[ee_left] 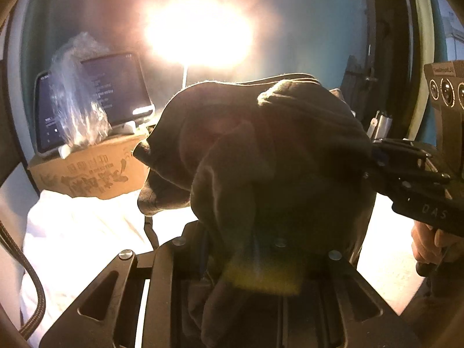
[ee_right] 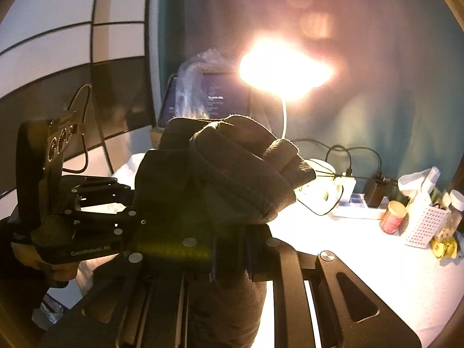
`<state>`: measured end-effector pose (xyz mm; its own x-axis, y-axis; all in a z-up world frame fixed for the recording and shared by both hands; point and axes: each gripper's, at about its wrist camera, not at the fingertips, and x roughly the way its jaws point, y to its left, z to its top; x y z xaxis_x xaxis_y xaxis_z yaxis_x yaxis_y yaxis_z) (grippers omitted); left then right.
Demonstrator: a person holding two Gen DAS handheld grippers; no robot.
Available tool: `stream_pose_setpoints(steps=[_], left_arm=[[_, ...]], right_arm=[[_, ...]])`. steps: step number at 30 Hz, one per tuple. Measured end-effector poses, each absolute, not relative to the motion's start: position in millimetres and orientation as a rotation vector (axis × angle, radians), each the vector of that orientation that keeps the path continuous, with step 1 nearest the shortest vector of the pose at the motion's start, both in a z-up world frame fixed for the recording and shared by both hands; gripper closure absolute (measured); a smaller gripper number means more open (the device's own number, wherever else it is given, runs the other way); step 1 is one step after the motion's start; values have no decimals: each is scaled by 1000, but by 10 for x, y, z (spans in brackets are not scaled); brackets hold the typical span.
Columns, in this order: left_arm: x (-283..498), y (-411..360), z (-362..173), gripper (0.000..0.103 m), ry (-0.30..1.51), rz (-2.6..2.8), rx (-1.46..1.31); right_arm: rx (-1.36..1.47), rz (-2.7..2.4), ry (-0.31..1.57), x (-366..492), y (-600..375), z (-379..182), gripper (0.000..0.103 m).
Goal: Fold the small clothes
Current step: 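Lift the folded brown shirt with both grippers and carry it toward the white cloth, then lower the shirt onto the bed beside the white cloth and open both grippers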
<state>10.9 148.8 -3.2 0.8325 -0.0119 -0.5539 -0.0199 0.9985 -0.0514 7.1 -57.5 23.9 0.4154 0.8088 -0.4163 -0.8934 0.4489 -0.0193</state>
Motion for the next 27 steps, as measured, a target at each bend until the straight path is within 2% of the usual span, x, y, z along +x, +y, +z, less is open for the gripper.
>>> stream_pose_setpoints(steps=[27], left_arm=[[911,1813,-842,81,832,51,-79]], right_arm=[[-255,1062,658,1113,138,-650,87]])
